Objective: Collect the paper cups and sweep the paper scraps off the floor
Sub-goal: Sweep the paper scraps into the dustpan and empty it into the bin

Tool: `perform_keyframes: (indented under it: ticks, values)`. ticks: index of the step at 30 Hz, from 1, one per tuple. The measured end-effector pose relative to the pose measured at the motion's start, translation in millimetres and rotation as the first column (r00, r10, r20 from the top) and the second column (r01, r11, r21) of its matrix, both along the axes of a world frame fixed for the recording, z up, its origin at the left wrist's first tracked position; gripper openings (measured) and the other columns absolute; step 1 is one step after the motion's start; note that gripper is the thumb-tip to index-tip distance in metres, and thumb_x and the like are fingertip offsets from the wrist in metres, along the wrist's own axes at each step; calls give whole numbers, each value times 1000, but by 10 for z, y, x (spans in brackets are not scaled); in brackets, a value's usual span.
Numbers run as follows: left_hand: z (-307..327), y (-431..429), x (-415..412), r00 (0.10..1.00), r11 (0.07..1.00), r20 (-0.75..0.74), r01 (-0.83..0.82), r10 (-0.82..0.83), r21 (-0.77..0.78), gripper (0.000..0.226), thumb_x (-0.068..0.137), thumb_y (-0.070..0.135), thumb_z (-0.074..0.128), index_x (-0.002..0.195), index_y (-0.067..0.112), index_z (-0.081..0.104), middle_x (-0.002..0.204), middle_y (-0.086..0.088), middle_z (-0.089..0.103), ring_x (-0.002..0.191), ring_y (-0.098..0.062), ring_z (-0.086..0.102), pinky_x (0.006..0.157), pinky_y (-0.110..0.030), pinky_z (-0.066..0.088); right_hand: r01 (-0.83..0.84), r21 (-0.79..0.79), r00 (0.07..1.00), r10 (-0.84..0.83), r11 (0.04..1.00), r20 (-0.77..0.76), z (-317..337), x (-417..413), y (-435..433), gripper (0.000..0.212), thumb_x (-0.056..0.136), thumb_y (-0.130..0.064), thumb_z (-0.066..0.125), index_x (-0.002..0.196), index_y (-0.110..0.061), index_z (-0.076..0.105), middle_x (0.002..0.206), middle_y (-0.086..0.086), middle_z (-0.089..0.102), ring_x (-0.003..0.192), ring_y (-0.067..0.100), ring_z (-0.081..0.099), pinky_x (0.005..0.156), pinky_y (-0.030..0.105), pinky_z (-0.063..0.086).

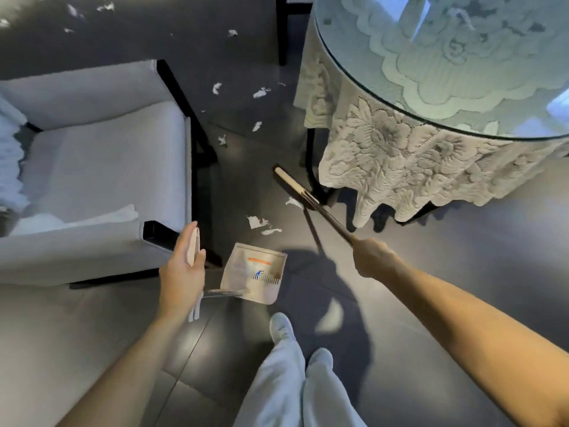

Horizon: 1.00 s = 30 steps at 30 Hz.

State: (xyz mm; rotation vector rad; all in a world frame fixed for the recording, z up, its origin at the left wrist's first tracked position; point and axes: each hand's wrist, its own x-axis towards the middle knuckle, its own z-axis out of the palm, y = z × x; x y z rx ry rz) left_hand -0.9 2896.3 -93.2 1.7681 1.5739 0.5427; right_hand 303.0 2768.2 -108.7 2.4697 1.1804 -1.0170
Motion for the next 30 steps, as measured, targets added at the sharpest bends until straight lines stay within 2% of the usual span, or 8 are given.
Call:
perform_keyframes:
  ticks: [5,8,10,12,18,23,26,30]
  values:
    - [-102,451,11,987,987,64,-153,149,52,48,95,12,50,134,41,43,118,24,50,92,-6,52,83,-27,42,-61,-56,998,61,997,2,-128,1,685,44,94,-4,39,138,-5,39,119,17,59,105,34,61,72,34,48]
    - [-121,702,123,986,991,107,-134,131,22,50,95,8,50,137,35,44,124,25,45,97,23,42,83,1,30,-103,-106,986,87,989,-144,-36,-106,1004,36,98,-9,44,132,2,46,124,17,58,100,27,63,79,30,51]
    - [-106,861,189,989,994,108,-108,105,18,50,95,6,50,138,30,45,123,20,47,96,20,43,78,7,27,-60,-182,974,17,981,-225,4,-154,1144,34,97,-9,46,129,1,49,120,18,62,70,16,58,59,22,49]
    - [-89,994,230,995,998,82,-64,61,29,51,94,6,50,139,28,45,125,15,52,102,1,50,85,-4,32,-256,-236,955,206,938,-216,109,-208,1206,42,93,-5,47,134,-2,42,112,16,64,56,12,47,45,18,37]
    - [-62,1289,312,995,997,85,50,-55,53,52,93,2,49,142,21,43,138,16,44,127,-1,36,95,7,16,-363,-390,922,265,846,-284,476,-155,1213,61,90,-8,52,147,-14,30,74,6,64,41,11,55,60,27,54]
    - [-40,1490,369,994,995,98,44,-52,88,52,94,2,52,142,17,43,133,18,42,127,-1,31,92,9,18,-388,-339,916,318,857,-246,655,-32,1362,72,88,-8,56,152,-16,22,77,7,65,48,14,57,57,28,53]
    - [-16,1733,532,995,994,92,28,-38,108,51,94,2,53,142,16,43,132,18,43,127,-1,31,91,9,18,-383,-310,918,323,870,-230,654,154,1677,80,88,-6,58,154,-18,14,89,11,67,72,21,68,54,25,51]
    - [18,2229,848,993,996,115,24,-34,80,52,96,7,52,144,21,40,135,21,38,120,19,24,91,10,17,-244,-172,958,209,955,-195,536,582,2370,69,85,-6,56,146,-30,34,82,5,62,46,9,59,35,16,40]
